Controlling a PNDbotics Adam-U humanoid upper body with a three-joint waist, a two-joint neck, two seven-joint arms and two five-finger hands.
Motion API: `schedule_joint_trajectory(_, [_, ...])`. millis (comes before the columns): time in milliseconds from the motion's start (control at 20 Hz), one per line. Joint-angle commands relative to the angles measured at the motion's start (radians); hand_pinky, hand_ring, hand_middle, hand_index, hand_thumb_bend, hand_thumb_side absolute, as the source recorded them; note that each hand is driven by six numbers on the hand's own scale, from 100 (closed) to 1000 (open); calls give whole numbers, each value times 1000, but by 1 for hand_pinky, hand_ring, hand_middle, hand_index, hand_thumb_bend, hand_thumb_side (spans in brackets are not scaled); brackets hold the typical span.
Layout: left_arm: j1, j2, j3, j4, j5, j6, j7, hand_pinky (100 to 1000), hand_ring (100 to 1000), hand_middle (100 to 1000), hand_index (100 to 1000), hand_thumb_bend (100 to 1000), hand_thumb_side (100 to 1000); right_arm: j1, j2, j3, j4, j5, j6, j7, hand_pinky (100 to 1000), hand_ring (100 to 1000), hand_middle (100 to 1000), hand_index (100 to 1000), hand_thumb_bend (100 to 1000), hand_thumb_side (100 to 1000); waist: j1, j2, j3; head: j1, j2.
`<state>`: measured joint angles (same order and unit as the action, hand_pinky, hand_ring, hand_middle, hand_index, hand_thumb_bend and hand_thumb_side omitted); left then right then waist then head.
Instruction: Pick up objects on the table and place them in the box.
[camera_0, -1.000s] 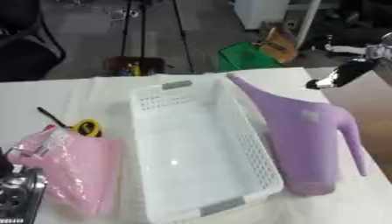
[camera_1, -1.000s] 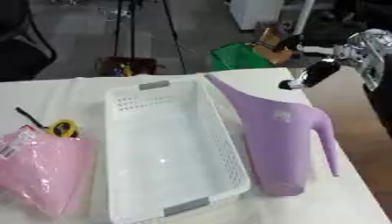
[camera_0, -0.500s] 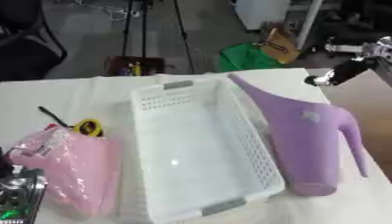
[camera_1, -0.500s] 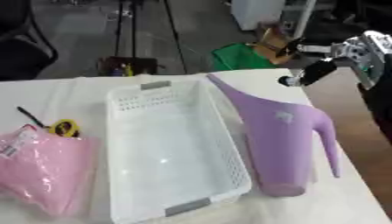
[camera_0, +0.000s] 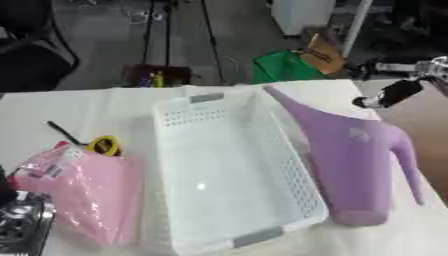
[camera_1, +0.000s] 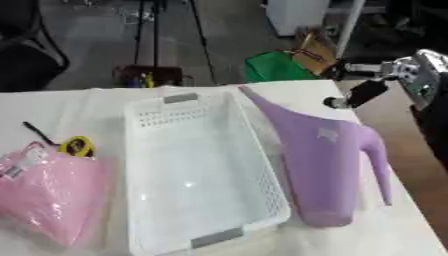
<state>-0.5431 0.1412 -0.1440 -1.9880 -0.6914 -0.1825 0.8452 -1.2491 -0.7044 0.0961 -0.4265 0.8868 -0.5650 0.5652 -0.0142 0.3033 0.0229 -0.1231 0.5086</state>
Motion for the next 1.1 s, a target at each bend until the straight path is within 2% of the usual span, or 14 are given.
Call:
schedule_joint_trajectory(50, [-13, 4, -3, -12, 5, 3, -3, 706, 658, 725, 760, 100, 987, -17, -8, -5, 26, -6, -342, 342, 926, 807, 810, 931, 370, 543, -1, -16, 2, -5, -10])
schedule_joint_trajectory(300, [-15, 4, -6, -12, 9, 5, -6, 705, 657, 725, 759, 100, 986, -22, 11, -10, 89, -16, -342, 342, 927, 834, 795, 908, 366, 518, 0, -13, 6, -13, -12])
schedule_joint_trajectory(450, [-15, 3, -7, -12, 10, 5, -6, 705, 656, 725, 758, 100, 986, -16, 15, -9, 104, -13, -342, 342, 930, 840, 792, 901, 356, 488, -1, -11, 7, -13, -15])
schedule_joint_trajectory(700, [-13, 4, -10, -12, 14, 7, -7, 705, 655, 724, 758, 100, 985, -11, 25, -1, 127, -12, -342, 342, 930, 837, 793, 902, 345, 488, -2, -8, 8, -9, -16])
schedule_joint_trajectory(950, [-10, 6, -14, -12, 12, 10, -11, 705, 653, 723, 756, 100, 987, -28, 12, -21, 101, -36, -342, 342, 929, 853, 791, 898, 308, 525, -4, -8, 5, -8, -16])
schedule_joint_trajectory(1100, [-10, 7, -17, -12, 11, 10, -15, 705, 652, 722, 755, 100, 986, -43, -10, -54, 69, -64, -342, 342, 924, 855, 789, 896, 293, 555, -6, -10, 6, -11, -19])
